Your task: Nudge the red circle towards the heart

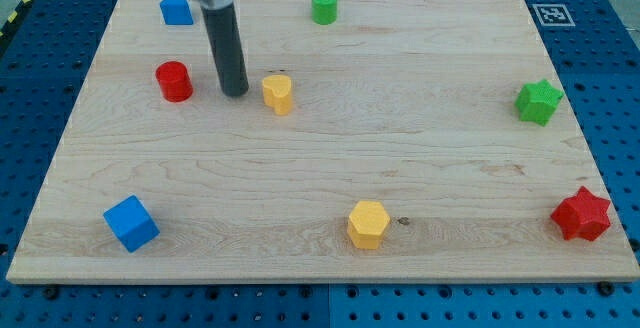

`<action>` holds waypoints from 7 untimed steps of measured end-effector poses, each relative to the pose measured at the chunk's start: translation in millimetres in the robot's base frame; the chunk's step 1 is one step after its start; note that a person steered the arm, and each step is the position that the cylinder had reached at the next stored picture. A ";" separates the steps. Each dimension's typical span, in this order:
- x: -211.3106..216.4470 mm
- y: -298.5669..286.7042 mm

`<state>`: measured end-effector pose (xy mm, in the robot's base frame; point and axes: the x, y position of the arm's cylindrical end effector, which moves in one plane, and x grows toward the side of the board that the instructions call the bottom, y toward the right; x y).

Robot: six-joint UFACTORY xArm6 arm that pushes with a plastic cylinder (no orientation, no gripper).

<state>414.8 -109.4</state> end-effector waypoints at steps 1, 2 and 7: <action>-0.9 37.4; -17.9 77.9; -40.4 -165.3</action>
<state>374.5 -274.7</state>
